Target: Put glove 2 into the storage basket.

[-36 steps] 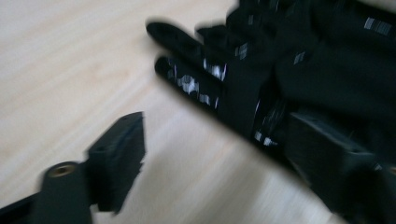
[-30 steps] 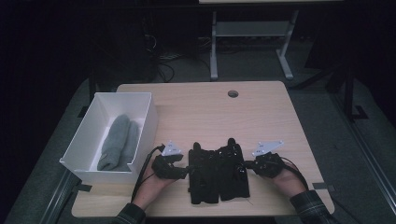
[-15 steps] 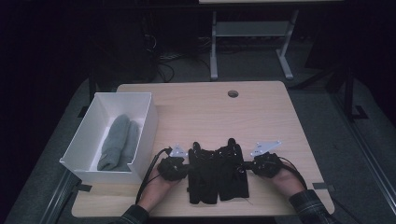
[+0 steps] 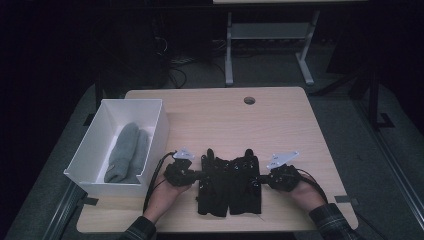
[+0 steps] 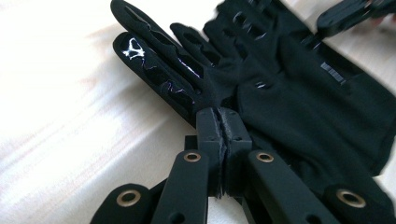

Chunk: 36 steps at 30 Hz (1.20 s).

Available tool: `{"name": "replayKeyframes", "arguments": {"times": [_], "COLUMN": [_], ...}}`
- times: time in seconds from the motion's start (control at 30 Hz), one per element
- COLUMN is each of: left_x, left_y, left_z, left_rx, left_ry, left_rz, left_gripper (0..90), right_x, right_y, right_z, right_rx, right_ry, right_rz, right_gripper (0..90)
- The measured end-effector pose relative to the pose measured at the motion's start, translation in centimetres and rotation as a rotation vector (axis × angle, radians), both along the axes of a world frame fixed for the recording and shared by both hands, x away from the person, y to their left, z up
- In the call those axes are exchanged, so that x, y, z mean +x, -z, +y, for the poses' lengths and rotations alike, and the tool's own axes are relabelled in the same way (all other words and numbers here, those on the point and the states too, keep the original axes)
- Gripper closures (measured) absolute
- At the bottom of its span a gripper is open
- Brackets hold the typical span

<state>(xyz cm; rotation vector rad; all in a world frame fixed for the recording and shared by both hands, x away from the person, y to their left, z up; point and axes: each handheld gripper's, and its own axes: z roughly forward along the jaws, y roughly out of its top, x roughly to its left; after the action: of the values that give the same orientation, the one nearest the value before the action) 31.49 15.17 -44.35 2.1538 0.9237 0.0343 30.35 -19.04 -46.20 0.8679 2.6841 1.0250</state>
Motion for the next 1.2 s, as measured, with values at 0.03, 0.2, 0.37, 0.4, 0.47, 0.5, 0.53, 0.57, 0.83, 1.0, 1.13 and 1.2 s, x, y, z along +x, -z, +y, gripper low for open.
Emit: {"name": "replayKeyframes", "arguments": {"times": [0.03,0.2,0.37,0.4,0.47,0.5,0.53,0.57,0.83,1.0,1.13,1.2], "left_x": [0.0,0.1,0.6,0.7,0.7,0.7,0.7,0.7,0.6,0.9,1.4,1.6], "left_y": [-0.2,-1.8,-2.9,-3.0,-3.3,-3.4,-3.4,-3.3,-2.6,-2.8,-3.3,-3.5], "left_z": [0.1,0.3,0.0,-0.1,-0.4,-0.4,-0.3,-0.1,0.2,-0.5,-0.9,-1.2], "left_rx": [-0.005,-0.078,-0.107,-0.111,-0.074,-0.064,-0.055,-0.029,-0.005,-0.007,-0.021,-0.035], "left_ry": [0.007,0.01,0.029,0.032,0.031,0.026,0.017,0.005,-0.011,-0.005,-0.002,0.006], "left_rz": [-0.002,-0.011,-0.022,-0.021,-0.023,-0.018,-0.012,-0.008,0.014,0.001,-0.009,-0.003], "left_gripper": [88.4,88.5,88.5,88.5,88.5,88.5,88.5,88.6,88.5,88.4,88.4,88.4], "right_x": [0.0,-0.1,-0.3,-0.4,-0.4,-0.4,-0.4,-0.4,-0.4,-0.5,-0.5,-0.5], "right_y": [0.0,0.0,0.1,0.0,0.1,0.1,0.1,0.1,0.1,0.1,0.2,0.2], "right_z": [0.1,0.5,1.2,1.4,1.6,1.6,1.6,1.6,1.4,1.7,1.8,2.0], "right_rx": [0.004,0.014,0.017,0.018,0.019,0.018,0.018,0.019,0.014,0.015,0.025,0.027], "right_ry": [-0.001,-0.016,-0.04,-0.043,-0.051,-0.054,-0.054,-0.054,-0.053,-0.061,-0.069,-0.069], "right_rz": [0.0,0.006,0.007,0.012,0.01,0.01,0.01,0.009,0.008,0.015,0.016,0.017], "right_gripper": [90.0,90.0,90.0,90.0,90.0,90.0,90.0,90.0,90.0,90.0,90.0,90.0]}}
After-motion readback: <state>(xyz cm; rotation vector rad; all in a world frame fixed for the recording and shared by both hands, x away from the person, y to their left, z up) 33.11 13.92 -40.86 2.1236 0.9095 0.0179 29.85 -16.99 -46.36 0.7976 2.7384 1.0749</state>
